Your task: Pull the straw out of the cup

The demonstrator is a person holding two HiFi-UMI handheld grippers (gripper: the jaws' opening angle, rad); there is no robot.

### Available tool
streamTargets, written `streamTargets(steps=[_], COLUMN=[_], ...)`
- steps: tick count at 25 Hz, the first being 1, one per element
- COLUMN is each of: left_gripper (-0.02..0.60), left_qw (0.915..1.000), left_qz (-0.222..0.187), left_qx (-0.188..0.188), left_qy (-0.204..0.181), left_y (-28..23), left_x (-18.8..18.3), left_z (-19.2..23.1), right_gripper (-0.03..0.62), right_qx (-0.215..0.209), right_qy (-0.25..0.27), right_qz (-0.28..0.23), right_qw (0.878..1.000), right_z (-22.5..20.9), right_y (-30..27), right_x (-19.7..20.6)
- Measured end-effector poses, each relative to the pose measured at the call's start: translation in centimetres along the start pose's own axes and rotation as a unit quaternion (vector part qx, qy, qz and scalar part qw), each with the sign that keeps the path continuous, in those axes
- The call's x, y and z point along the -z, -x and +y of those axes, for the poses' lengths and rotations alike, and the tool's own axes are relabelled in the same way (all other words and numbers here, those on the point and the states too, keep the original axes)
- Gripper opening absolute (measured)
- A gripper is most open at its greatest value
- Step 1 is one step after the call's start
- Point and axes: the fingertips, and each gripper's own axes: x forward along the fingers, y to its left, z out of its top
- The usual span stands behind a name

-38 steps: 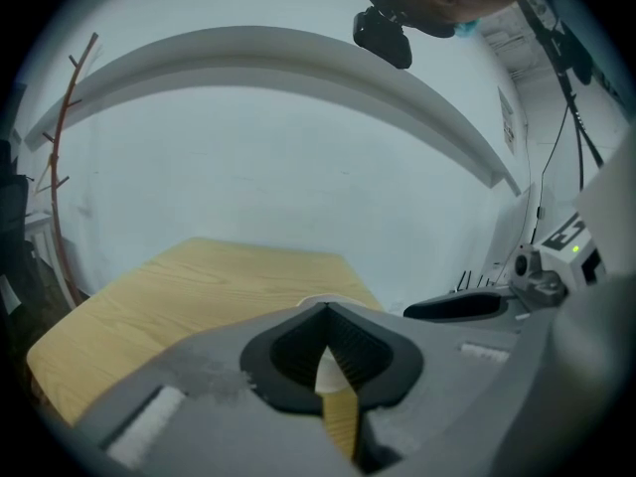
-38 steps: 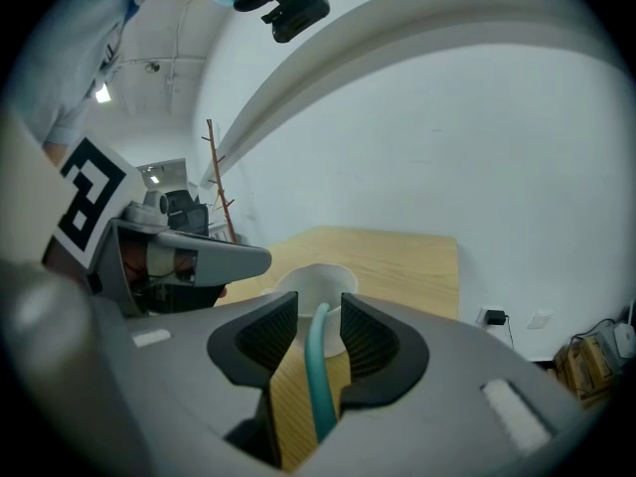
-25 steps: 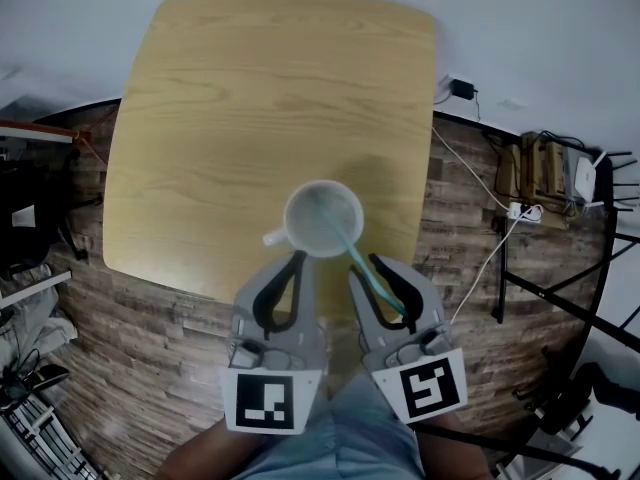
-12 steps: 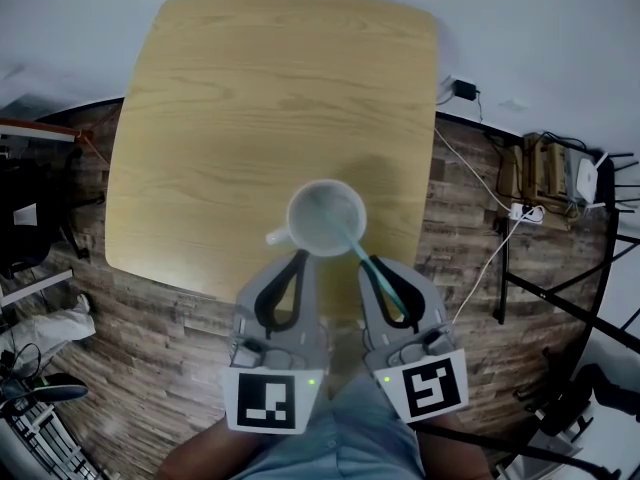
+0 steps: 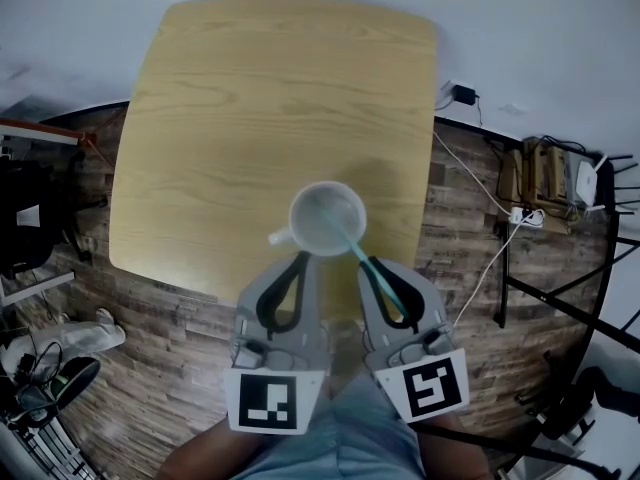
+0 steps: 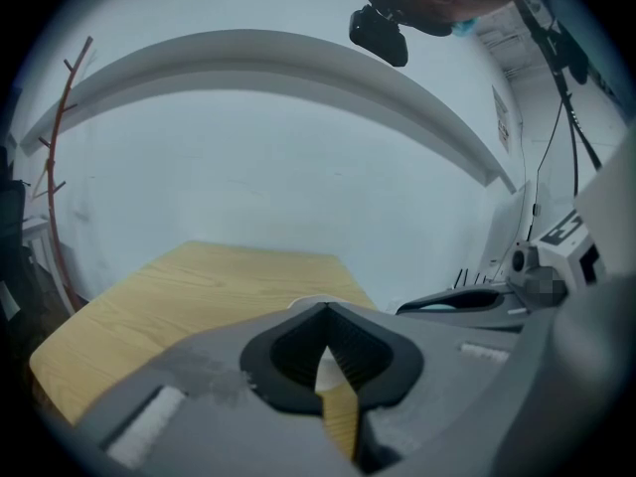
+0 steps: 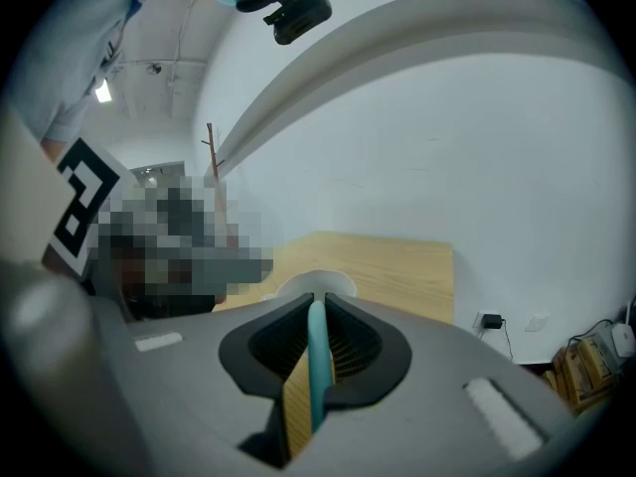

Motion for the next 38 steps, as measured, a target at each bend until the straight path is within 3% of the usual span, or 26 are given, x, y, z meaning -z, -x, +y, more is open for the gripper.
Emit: streamTargets(steps=[19,38], left_gripper=[0.020,0.020], left_qw=[0.9985,0.9859], left_qz=[-0.050,-0.159], left_qx=[-0.009,-0.019], left_qy=[-0.018,-0.050], left_y=[3.5,9.1], left_x=[-2.9,-10.5], left_z=[-1.6,-3.6], right_gripper=[0.040,0.040], right_qx=[0.003,0.004], right_qy=[0.019,0.067], right_qz=[-0.058,-0.178], right_qw=[0.998,0.982], right_z=[1.3,3.0], right_y=[3.3,8.8], right_x=[-3.7,-12.2])
